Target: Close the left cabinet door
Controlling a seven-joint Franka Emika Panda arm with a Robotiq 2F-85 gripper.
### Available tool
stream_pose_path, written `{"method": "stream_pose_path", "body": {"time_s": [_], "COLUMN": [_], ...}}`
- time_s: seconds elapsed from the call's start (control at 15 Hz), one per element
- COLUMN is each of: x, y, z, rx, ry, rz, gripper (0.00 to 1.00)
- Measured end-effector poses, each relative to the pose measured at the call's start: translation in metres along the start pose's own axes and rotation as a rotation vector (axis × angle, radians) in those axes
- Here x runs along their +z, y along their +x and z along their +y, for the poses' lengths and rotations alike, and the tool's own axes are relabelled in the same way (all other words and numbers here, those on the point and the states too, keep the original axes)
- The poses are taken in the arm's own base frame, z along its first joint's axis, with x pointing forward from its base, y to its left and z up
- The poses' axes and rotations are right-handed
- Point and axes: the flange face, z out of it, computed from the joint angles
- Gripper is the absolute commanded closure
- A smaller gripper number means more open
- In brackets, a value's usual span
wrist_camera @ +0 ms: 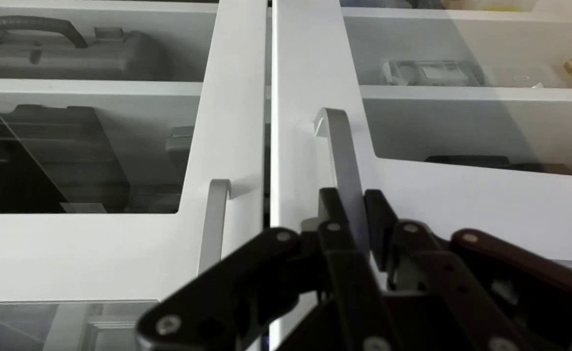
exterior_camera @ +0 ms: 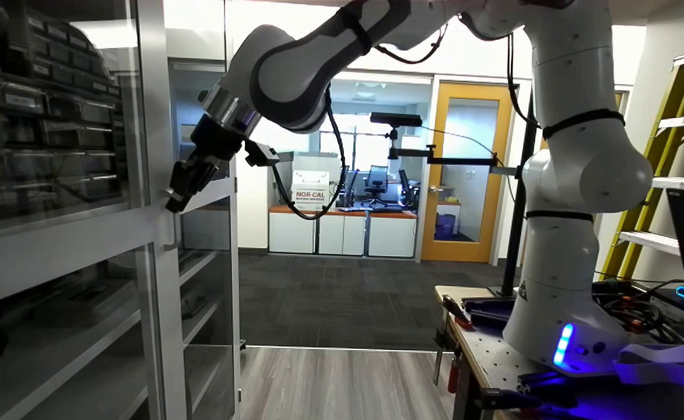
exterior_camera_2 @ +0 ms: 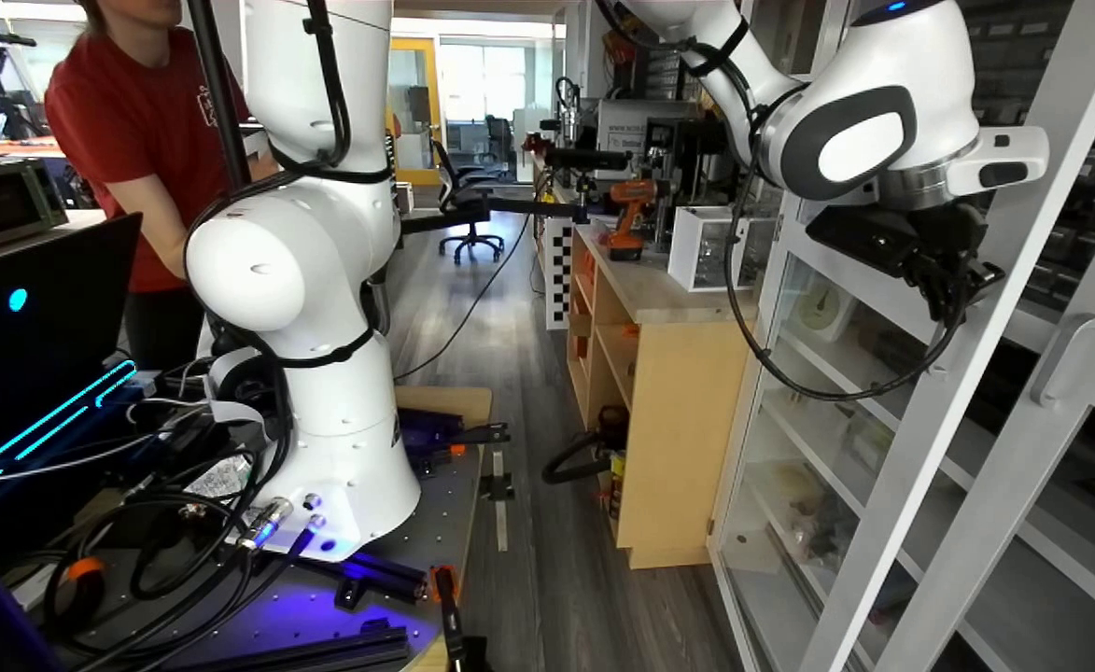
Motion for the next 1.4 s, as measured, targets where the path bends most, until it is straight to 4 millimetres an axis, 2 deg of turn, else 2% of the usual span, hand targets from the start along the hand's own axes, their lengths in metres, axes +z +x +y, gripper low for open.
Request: {"method": "stream_pose_path", "body": {"time_s": [0.53,0.6,0.67,1.0,1.27,1.4], "x": [0.025,0.028,0.031,0.037,0.024,0.011], "y": [0.032,0.037,0.041,0.055,0.051,0.049], "z": [0.009,0.01,0.011,0.0,-0.014,-0.021], "rx": [-0.064,-0.069,-0.072,-0.093,-0.099,-0.111], "ry": [0.012,0.013,0.014,0.013,0.01,-0.01], "rz": [0.036,0.042,0.047,-0.027,-0.104,-0.113], "gripper": [0.95,0.59,0.57,0.26,0.02,0.0]}}
